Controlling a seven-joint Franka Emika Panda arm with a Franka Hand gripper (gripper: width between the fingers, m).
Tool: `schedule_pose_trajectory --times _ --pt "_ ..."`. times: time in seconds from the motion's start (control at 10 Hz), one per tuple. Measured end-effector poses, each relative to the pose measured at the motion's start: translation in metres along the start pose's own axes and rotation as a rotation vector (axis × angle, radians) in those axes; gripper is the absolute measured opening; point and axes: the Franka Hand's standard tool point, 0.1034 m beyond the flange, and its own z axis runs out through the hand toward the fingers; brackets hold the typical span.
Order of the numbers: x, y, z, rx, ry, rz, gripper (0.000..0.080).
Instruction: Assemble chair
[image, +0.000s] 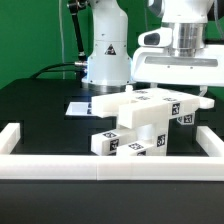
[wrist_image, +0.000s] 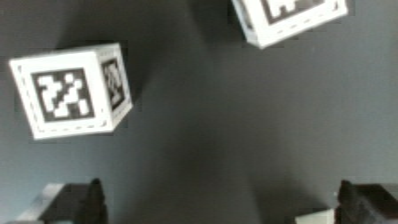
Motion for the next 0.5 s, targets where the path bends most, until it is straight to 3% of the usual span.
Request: schedule_pose_trajectory --times 0.5 --pt "-0.044 -0.013 0.014 -0.013 -0.011 -0.011 0.0649"
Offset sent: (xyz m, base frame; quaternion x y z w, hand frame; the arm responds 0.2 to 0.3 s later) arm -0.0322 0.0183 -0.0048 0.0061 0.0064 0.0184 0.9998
